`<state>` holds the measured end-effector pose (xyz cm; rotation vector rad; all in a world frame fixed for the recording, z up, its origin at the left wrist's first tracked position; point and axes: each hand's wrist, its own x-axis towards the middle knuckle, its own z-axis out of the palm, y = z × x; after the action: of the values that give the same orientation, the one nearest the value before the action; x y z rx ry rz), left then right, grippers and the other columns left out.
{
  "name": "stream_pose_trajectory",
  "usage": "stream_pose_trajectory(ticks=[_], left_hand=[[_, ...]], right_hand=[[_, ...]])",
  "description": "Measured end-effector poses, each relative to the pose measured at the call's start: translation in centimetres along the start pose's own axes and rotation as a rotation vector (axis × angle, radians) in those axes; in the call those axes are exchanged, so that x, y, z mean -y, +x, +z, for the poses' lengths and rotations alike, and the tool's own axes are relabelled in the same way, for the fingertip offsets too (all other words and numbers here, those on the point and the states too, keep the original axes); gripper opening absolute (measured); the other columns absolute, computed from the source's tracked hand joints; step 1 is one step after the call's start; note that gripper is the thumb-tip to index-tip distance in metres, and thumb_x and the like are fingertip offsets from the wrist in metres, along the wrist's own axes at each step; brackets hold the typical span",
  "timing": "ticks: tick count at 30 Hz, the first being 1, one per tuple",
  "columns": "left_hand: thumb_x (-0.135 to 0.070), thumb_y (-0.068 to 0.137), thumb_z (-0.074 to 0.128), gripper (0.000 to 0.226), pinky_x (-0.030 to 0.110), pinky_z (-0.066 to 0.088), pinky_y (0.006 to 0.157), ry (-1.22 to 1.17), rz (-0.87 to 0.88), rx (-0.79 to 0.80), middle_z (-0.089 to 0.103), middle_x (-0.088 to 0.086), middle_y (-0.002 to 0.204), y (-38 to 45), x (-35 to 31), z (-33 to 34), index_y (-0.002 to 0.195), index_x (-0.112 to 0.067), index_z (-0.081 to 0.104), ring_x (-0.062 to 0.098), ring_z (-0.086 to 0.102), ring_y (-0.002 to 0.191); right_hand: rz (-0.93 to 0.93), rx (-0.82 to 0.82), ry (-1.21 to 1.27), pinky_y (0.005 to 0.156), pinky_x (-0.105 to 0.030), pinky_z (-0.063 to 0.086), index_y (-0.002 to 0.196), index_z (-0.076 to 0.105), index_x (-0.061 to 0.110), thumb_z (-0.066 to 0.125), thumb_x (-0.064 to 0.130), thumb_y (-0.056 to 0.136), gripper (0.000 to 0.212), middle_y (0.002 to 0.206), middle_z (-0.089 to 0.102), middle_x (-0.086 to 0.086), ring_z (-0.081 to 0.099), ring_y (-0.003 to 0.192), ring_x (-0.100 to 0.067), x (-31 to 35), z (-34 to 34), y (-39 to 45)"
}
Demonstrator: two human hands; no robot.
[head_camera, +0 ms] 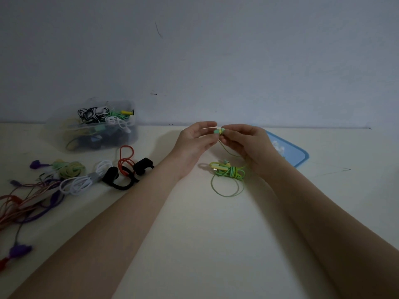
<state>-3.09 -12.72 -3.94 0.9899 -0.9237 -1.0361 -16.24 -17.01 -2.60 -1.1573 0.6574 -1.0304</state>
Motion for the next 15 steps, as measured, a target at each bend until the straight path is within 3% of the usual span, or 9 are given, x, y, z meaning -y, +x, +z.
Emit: stream_pose_trajectory(ticks=[5, 10, 15], left_hand=[[0.009, 0.084, 0.057, 0.023, 0.013, 0.051, 0.075, 0.022, 0.009, -0.021, 0.062, 0.003, 0.087, -0.09, -0.01, 0.11, 0.092, -0.012, 0.062, 0.006, 0.061, 0.076], [0.006, 0.083, 0.059, 0.022, 0.017, 0.049, 0.082, 0.116, 0.058, -0.043, 0.063, 0.002, 0.087, -0.21, 0.17, 0.02, 0.087, -0.015, 0.065, 0.01, 0.059, 0.084], [0.006, 0.081, 0.062, 0.023, 0.026, 0.048, 0.089, 0.235, 0.1, -0.034, 0.065, 0.0, 0.087, -0.59, 0.11, 0.33, 0.083, -0.017, 0.064, 0.011, 0.059, 0.085]], right_hand=[[-0.039, -0.008, -0.047, 0.067, -0.017, 0.055, 0.081, 0.065, 0.001, 0.057, -0.005, 0.086, 0.011, 0.068, 0.068, -0.006, 0.064, 0.061, -0.011, -0.11, 0.09, -0.21], [-0.007, -0.009, 0.064, 0.075, -0.02, 0.056, 0.09, 0.064, -0.002, 0.048, -0.004, 0.092, 0.016, 0.055, 0.064, 0.0, 0.066, 0.064, -0.012, -0.15, 0.0, -0.37], [-0.032, -0.007, -0.066, 0.072, -0.017, 0.055, 0.089, 0.065, -0.005, 0.052, -0.006, 0.088, 0.013, 0.078, 0.068, -0.011, 0.066, 0.066, -0.012, 0.0, -0.29, -0.53]])
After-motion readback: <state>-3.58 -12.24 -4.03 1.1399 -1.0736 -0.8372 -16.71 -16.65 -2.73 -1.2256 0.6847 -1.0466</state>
